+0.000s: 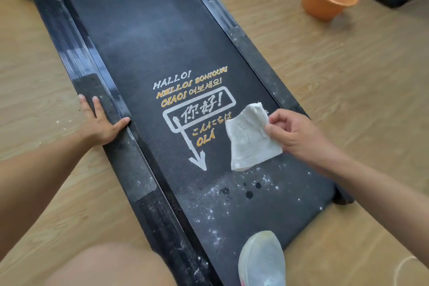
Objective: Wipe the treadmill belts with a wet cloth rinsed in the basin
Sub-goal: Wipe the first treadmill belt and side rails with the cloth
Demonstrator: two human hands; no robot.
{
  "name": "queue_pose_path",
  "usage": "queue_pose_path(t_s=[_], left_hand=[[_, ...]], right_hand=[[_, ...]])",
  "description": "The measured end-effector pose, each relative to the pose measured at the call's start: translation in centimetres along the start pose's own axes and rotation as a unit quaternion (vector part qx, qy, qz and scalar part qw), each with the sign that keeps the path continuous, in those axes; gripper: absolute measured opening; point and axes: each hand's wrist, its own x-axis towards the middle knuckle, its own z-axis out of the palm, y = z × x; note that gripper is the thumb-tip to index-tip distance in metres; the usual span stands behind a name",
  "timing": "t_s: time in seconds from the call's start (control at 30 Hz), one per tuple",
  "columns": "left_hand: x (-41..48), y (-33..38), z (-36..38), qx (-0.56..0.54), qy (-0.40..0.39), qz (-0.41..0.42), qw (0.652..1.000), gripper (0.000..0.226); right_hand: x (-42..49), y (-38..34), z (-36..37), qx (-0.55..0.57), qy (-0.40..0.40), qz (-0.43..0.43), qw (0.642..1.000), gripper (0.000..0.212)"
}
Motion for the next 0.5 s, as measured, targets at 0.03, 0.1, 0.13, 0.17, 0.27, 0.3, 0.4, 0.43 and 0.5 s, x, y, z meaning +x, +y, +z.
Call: queue_pose_path(t_s=[0.03, 0.1, 0.13, 0.17, 0.27, 0.3, 0.4, 0.43, 0.5], left_hand=[[-0.1, 0.2, -0.1, -0.001, 0.005, -0.012, 1.000, 0.119], [0.0, 0.5, -0.1, -0.002, 0.012, -0.040, 0.999, 0.118], [0.2, 0.5, 0.0, -0.004, 0.019, -0.049, 0.999, 0.118], [0.4, 0.6, 0.1, -0.002, 0.029, -0.045, 0.999, 0.117], [0.8, 0.7, 0.8, 0.005, 0.065, -0.012, 0.998, 0.115], [0.5, 0.5, 0.9, 0.015, 0.076, -0.010, 0.997, 0.114], [-0.8, -0.3, 2.1, 0.064, 0.165, 0.061, 0.982, 0.089], [-1.7, -0.3, 2.8, 0.079, 0.203, 0.119, 0.969, 0.073], [-5.1, 0.1, 5.3, 0.097, 0.222, 0.232, 0.942, 0.051]], right_hand=[[-1.5, -0.4, -0.2, 0.026, -0.006, 0.000, 1.000, 0.013], [-4.3, -0.9, -0.9, 0.042, -0.007, 0.006, 0.999, 0.013], [-5.7, -1.2, -1.4, 0.033, -0.007, 0.008, 0.999, 0.014], [-7.0, -1.5, -2.1, 0.021, -0.007, 0.011, 1.000, 0.013], [-9.7, -1.8, -3.8, -0.001, -0.012, 0.035, 0.999, 0.011], [-9.6, -1.6, -3.9, -0.005, -0.020, 0.044, 0.999, 0.010], [-7.1, -0.3, -2.9, -0.028, -0.033, 0.062, 0.997, 0.015], [-5.6, 0.5, -1.9, -0.039, -0.035, 0.059, 0.997, 0.018], [-2.2, 2.7, 0.3, -0.049, -0.037, 0.049, 0.997, 0.018]])
